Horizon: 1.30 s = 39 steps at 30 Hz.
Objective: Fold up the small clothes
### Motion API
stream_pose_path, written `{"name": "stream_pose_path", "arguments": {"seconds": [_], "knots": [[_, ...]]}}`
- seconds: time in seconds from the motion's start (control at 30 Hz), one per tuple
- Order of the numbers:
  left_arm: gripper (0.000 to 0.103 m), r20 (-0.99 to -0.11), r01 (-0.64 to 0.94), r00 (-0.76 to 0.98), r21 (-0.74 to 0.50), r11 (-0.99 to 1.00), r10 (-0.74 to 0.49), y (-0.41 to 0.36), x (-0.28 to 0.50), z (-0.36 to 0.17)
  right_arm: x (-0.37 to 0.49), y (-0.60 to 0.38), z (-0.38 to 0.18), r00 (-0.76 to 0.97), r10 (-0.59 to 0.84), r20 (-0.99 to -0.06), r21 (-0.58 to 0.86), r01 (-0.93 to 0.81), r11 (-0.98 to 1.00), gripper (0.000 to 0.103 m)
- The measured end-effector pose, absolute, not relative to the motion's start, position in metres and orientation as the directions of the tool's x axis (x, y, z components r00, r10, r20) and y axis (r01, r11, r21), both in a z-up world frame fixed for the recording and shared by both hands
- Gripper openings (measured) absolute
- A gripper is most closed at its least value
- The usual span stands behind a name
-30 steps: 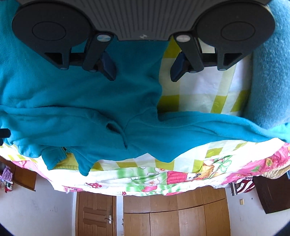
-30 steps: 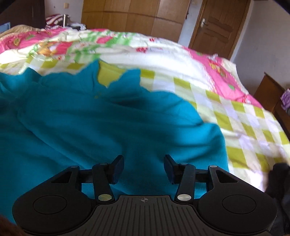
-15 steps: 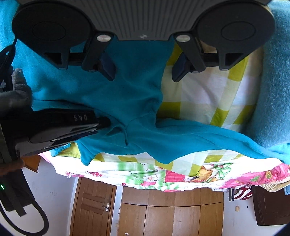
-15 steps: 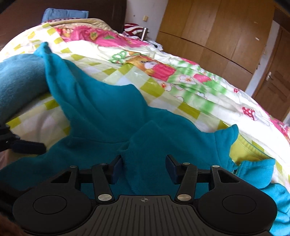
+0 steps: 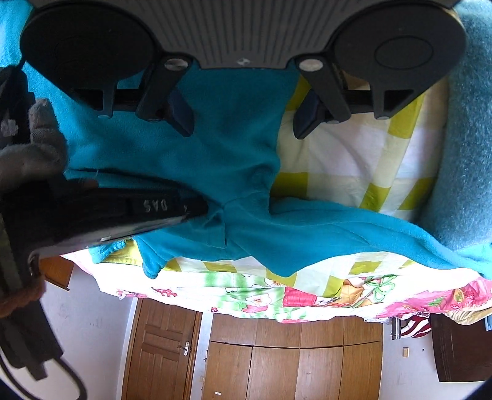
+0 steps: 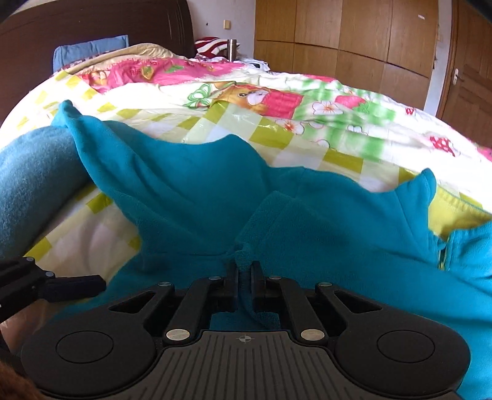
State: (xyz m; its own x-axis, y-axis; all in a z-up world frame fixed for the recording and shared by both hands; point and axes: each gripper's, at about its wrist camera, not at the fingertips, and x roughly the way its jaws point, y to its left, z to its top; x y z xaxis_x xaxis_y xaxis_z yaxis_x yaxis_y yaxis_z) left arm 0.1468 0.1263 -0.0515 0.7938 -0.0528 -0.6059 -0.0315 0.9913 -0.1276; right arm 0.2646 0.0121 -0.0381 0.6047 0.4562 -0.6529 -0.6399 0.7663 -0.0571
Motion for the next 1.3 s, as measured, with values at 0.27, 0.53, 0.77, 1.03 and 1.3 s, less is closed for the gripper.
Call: {"name": "stream_pose_path", "arguments": {"seconds": [0.27,0.53,0.77,1.03,1.3], "knots": [[0.083,-0.609,-0.087,0.792,-0.184,0.979,-0.044,0.143,0.139,-0.042,0.269,0.014,-0.041,0.528,0.454,-0.718,-0.043,-0.684,0.728,0.013],[0.083,-0.583,-0.120,0.811,-0.247,0.962,-0.048,0.156,0.139,-0.045,0.248,0.079,0.032,0.520,0.572,-0.635,-0.099,-0.788,0.607,0.045],[0.083,-0.539,-0.162,0.842,-0.267,0.950,-0.009,0.171,0.129,-0.041,0.256,0.232,0.046,0.344,0.674,-0.654,-0.077,-0.916,0.393,0.057],[0.083,-0.535,-0.171,0.844,-0.231,0.958,0.021,0.171,0.131,-0.048,0.270,0.350,0.016,0.376,0.578,-0.724,-0.155,-0.905,0.395,0.033],[0.083,-0.528,-0.152,0.849,-0.192,0.970,0.028,0.157,0.137,-0.049,0.298,0.251,0.081,0.414,0.694,-0.590,0.125,-0.802,0.584,0.003]]}}
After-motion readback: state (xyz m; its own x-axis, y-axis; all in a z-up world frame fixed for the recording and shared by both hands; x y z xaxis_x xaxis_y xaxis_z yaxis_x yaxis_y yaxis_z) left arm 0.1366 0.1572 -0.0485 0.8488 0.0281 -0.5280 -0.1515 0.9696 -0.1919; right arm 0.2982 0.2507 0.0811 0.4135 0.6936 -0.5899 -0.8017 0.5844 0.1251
